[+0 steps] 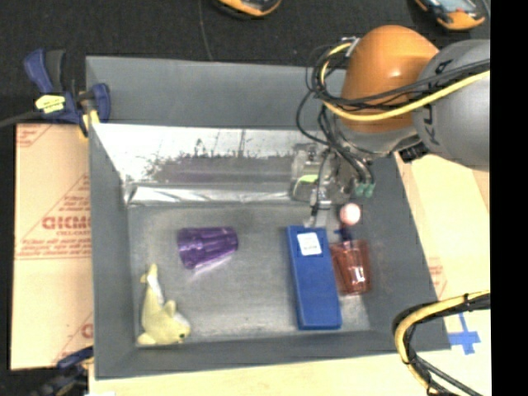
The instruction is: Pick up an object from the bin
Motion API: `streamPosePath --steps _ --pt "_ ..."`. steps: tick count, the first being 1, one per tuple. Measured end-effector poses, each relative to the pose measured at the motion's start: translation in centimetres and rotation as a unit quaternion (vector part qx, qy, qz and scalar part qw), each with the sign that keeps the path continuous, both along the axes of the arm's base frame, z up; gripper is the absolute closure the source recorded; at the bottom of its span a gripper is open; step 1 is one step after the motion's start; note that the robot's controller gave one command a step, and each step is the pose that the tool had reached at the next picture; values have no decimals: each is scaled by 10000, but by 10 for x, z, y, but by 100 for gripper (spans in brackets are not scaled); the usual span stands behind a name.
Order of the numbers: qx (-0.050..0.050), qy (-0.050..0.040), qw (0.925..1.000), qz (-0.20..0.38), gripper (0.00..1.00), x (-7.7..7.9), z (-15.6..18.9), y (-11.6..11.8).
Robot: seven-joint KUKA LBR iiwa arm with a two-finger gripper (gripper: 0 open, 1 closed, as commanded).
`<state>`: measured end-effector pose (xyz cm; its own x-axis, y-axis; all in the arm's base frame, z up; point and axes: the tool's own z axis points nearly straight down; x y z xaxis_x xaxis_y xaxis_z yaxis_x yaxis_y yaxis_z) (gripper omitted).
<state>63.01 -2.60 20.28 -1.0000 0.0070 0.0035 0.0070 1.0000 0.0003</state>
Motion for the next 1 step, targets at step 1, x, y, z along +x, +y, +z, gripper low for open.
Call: streamPosePath --steps 1 --pt "-3 -39 10000 2 0 2 4 0"
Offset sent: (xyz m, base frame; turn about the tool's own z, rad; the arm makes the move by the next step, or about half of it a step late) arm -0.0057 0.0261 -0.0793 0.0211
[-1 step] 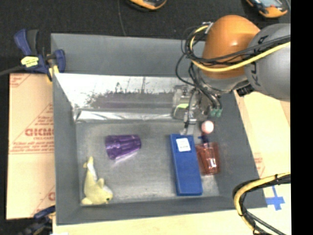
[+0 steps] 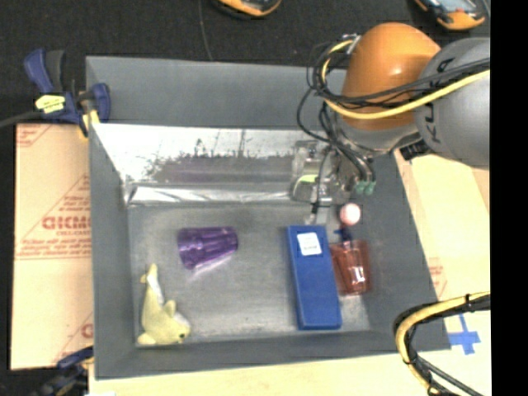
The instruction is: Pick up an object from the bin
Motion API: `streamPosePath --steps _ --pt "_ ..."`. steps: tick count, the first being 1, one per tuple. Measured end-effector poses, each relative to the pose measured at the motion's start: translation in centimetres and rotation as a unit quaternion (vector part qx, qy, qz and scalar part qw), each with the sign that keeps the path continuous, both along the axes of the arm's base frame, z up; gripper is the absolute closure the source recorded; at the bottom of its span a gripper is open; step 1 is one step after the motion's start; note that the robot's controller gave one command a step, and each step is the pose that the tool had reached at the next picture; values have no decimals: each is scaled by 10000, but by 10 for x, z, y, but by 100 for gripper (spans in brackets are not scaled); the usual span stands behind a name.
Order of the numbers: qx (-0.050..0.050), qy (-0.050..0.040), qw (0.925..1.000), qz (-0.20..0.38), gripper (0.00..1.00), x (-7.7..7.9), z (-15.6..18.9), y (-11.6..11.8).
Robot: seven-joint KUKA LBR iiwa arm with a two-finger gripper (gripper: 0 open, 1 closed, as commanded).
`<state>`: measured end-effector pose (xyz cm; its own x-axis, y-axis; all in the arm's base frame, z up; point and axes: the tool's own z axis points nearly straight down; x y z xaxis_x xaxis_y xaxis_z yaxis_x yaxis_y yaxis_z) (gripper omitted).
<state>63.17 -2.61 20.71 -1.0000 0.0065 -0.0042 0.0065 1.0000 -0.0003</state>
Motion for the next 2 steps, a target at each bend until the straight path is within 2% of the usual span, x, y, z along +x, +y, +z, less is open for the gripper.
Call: streamPosePath --steps 1,2 --pt "3 -33 10000 -65 0 -3 -54 17" --pt "-1 -30 10000 78 0 -63 -73 -29"
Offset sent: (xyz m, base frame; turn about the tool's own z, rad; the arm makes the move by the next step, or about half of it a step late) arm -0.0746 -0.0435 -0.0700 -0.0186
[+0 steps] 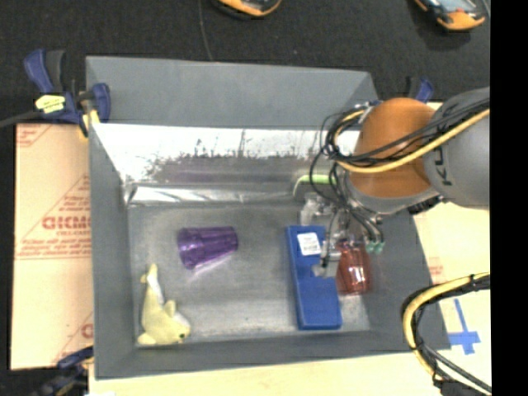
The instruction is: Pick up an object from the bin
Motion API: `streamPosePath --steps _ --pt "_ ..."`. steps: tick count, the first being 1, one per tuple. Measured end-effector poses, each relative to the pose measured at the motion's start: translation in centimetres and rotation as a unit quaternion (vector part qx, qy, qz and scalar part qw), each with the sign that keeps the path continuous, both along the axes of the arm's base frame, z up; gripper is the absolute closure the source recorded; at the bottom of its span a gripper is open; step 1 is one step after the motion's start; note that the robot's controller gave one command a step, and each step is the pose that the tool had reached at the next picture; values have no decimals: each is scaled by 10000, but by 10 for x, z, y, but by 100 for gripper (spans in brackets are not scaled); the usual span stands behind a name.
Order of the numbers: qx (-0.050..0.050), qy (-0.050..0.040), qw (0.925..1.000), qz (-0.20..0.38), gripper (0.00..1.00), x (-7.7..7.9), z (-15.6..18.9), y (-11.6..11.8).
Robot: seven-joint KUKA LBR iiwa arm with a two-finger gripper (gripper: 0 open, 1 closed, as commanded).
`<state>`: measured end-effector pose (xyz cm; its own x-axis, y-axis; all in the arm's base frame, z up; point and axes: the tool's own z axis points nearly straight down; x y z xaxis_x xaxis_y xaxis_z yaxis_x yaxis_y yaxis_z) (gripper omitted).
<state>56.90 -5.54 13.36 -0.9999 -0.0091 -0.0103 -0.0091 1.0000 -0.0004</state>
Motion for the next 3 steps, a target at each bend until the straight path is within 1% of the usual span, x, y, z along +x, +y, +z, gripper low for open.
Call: streamPosePath --steps 1,2,3 --pt "24 -10 10000 56 100 32 -31 78" --pt "24 -11 10000 56 100 32 -31 78" --pt "42 -34 9997 -244 0 40 -38 121"
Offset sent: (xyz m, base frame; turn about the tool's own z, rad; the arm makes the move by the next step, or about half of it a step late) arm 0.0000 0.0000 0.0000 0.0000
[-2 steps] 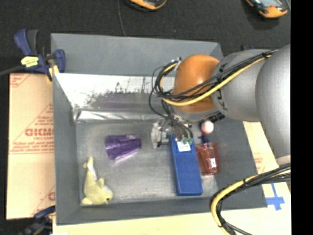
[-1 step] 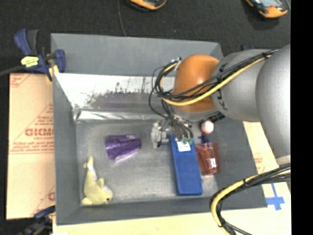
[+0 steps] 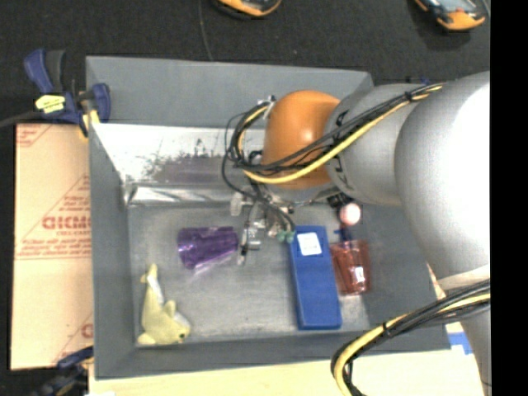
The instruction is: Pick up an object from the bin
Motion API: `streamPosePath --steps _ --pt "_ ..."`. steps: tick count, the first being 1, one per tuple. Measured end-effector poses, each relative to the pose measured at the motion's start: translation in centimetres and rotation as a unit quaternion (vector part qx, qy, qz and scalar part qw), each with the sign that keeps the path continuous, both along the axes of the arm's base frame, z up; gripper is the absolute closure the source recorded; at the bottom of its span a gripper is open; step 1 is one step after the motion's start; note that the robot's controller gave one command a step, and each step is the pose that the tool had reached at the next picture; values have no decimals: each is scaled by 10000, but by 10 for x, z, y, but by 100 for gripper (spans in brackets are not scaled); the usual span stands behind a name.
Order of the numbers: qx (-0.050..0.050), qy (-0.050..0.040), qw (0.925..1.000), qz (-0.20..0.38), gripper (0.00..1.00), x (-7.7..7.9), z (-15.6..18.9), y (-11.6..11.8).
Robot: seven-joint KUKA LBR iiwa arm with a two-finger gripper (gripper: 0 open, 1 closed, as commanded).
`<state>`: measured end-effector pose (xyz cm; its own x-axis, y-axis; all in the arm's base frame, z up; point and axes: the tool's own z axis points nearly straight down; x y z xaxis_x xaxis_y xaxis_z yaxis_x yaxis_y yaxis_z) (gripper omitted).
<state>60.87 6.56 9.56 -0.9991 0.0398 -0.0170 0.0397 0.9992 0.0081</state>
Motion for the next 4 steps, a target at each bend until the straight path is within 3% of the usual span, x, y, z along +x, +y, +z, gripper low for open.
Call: streamPosePath --steps 1,2,3,4 --pt "-9 0 10000 -8 0 0 0 -2" --pt "9 2 9958 -918 0 -18 -7 4" --pt "20 4 9894 -1449 0 -7 -13 8" --pt "23 7 9868 -1620 100 -10 3 101"
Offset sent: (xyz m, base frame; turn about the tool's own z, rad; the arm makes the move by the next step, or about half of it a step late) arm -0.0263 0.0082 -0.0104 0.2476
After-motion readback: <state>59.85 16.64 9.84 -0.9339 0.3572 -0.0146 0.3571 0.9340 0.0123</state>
